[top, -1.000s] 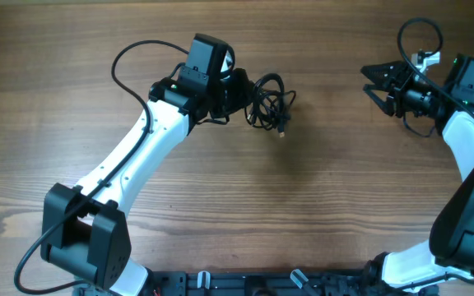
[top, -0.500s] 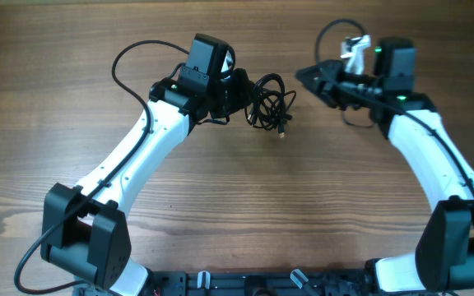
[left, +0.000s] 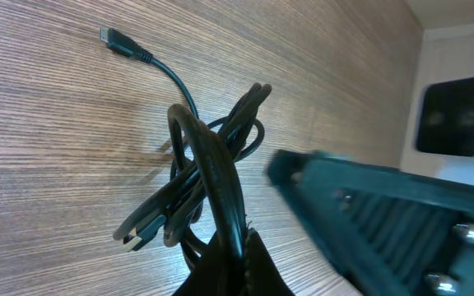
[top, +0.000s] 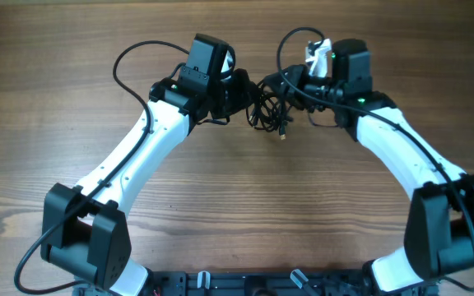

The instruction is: Untangle cables

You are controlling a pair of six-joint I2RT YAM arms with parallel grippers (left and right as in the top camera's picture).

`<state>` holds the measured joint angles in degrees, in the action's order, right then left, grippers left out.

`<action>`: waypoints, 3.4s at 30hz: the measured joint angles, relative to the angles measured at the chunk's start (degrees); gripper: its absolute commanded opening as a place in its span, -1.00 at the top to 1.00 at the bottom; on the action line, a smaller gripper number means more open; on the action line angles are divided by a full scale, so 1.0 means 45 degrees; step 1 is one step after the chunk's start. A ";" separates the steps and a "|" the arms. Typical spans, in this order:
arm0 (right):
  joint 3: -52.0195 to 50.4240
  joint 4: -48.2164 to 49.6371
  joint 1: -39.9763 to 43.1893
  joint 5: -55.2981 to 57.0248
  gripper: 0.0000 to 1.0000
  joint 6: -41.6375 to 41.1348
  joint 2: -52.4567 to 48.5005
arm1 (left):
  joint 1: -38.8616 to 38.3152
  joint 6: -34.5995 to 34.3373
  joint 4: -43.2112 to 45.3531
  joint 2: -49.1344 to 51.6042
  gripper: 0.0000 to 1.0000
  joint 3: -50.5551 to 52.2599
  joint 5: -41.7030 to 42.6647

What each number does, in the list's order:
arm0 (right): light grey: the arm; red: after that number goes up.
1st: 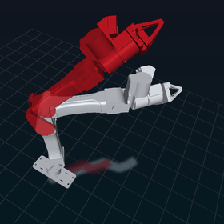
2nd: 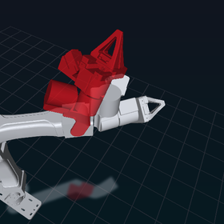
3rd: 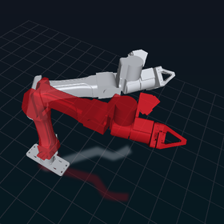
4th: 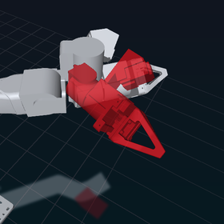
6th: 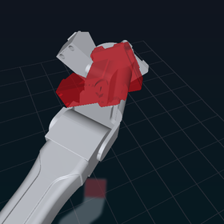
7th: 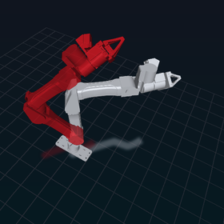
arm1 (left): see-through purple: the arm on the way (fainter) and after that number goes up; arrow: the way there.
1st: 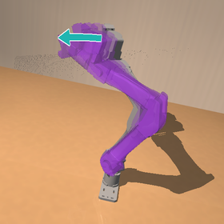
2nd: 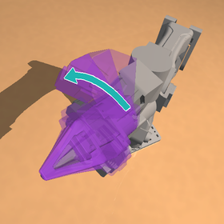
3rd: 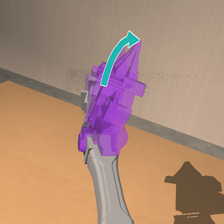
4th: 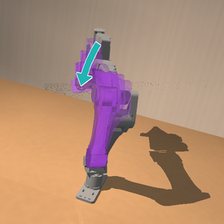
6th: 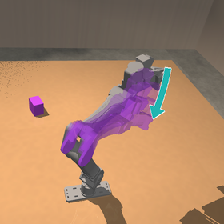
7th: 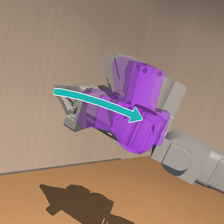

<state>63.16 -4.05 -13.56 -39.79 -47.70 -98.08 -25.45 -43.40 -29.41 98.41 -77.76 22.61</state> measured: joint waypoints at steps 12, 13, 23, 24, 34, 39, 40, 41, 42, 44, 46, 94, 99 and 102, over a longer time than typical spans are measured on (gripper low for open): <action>0.0000 0.1005 -0.0704 -0.0010 0.74 -0.0423 -0.1355 | 0.0000 0.0000 -0.0044 0.0000 0.92 0.0000 -0.0019; 0.0000 0.1010 -0.0724 -0.0010 0.81 -0.0447 -0.1389 | 0.0000 0.0000 -0.0049 0.0000 0.92 0.0000 -0.0019; 0.0000 0.1399 0.0340 -0.1404 0.91 -0.0481 -0.1394 | 0.0000 0.0000 0.0034 0.0000 0.92 0.0000 0.0005; 0.0000 0.1399 0.0665 -0.1739 0.91 -0.0481 -0.1326 | -0.0005 0.0000 0.0058 0.0000 0.92 0.0000 0.0005; 0.0000 0.2603 0.4619 -0.6688 0.91 -0.1394 -0.0646 | -0.0005 0.0000 0.0102 0.0000 0.92 0.0000 0.0058; 0.0000 0.2832 0.6023 -0.7854 0.91 -0.1739 -0.0646 | -0.0015 0.0000 -0.0053 0.0000 0.92 0.0000 0.0112; 0.0000 0.2832 0.6275 -0.7970 0.91 -0.1773 -0.0646 | -0.0024 0.0000 -0.0165 0.0000 0.92 -0.0005 0.0102; 0.0000 0.2827 0.6601 -0.8092 0.91 -0.1778 -0.0646 | -0.0034 0.0005 -0.0311 0.0000 0.92 -0.0005 0.0097; 0.0000 0.2827 0.6844 -0.8184 0.91 -0.1773 -0.0646 | -0.0044 0.0044 -0.0398 0.0000 0.92 -0.0005 0.0097; 0.0000 0.2827 0.7261 -0.8301 0.91 -0.1671 -0.0646 | -0.0097 0.0199 -0.0695 0.0000 0.92 -0.0034 0.0068; 0.0000 0.2375 0.7582 -0.8281 0.91 -0.1355 -0.0641 | -0.0112 0.0311 -0.0908 0.0000 0.92 -0.0049 -0.0019; 0.2331 -0.9010 0.7597 0.0578 -0.99 0.6329 0.1919 | -0.1185 0.3861 0.1035 0.3138 0.24 -0.1535 -0.1151; 0.2331 -0.9010 0.7597 0.0631 -0.99 0.6329 0.1919 | -0.1642 0.3861 0.1370 0.3954 0.24 -0.1530 -0.1088; 0.2331 -0.9010 0.7597 0.0670 -0.98 0.6329 0.1919 | -0.2084 0.3861 0.1501 0.4182 0.25 -0.1530 -0.1112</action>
<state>73.65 -44.60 20.62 -36.77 -19.22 -89.45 -34.83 -26.02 -22.65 117.23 -84.64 17.61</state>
